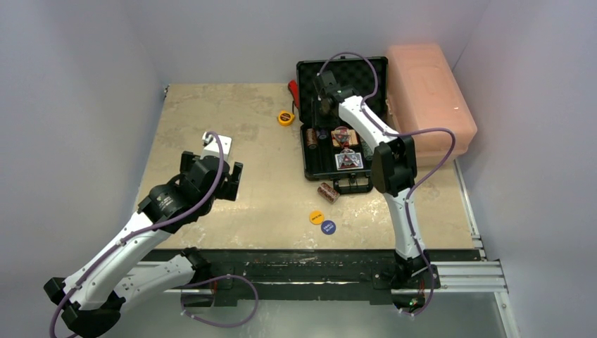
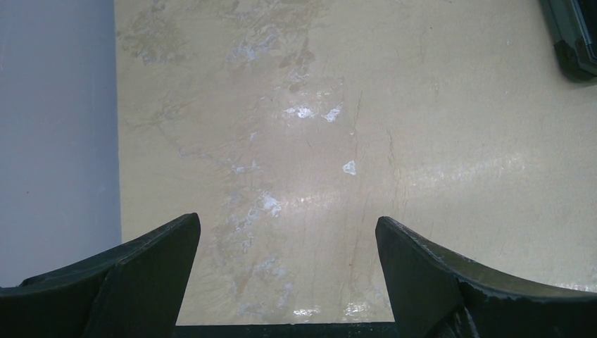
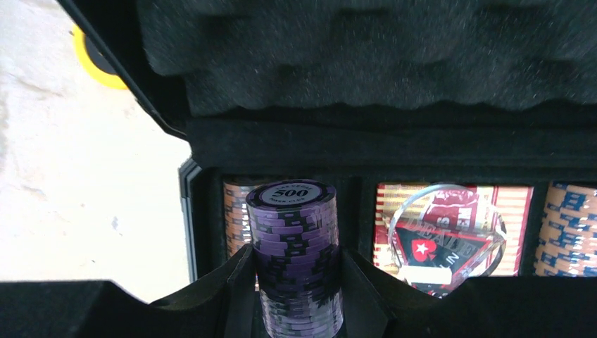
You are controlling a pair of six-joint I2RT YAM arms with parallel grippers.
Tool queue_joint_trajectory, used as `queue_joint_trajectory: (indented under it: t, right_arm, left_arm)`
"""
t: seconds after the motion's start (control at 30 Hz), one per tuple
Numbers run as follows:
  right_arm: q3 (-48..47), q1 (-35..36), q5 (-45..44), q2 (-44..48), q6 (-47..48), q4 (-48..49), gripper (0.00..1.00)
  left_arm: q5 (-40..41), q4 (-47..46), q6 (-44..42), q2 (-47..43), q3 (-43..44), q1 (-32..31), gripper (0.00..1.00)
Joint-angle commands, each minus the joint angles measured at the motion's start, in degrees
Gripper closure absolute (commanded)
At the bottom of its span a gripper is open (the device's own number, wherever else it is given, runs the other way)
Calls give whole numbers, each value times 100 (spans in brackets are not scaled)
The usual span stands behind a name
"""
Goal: Pack up texas hold em set
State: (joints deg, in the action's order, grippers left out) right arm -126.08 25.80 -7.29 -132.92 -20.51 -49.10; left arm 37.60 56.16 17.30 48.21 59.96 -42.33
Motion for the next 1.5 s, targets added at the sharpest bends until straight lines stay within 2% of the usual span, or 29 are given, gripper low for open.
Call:
queue_joint_trajectory:
  t: [0.0, 0.8, 1.1, 1.23, 1.37, 1.47]
  right_arm:
    - [189, -32, -23, 218, -170, 295, 100]
    - [160, -148, -67, -183, -60, 427, 100]
    - [-1, -149, -33, -234, -56, 501, 90]
    - [-63, -155, 6, -230, -67, 569, 79]
    - [-92, -153, 62, -175, -67, 677, 56]
    - [-36, -159, 176, -45, -67, 870, 43]
  left_arm:
    - [-34, -219, -86, -66, -46, 58, 4]
    - [-87, -242, -104, -57, -64, 111, 4]
    - [-115, -245, -110, -48, -64, 125, 4]
    - [-126, -239, -113, -48, -64, 134, 4]
    - [-144, -245, -113, -47, -64, 136, 4]
    - [-156, -242, -108, -48, -64, 136, 4]
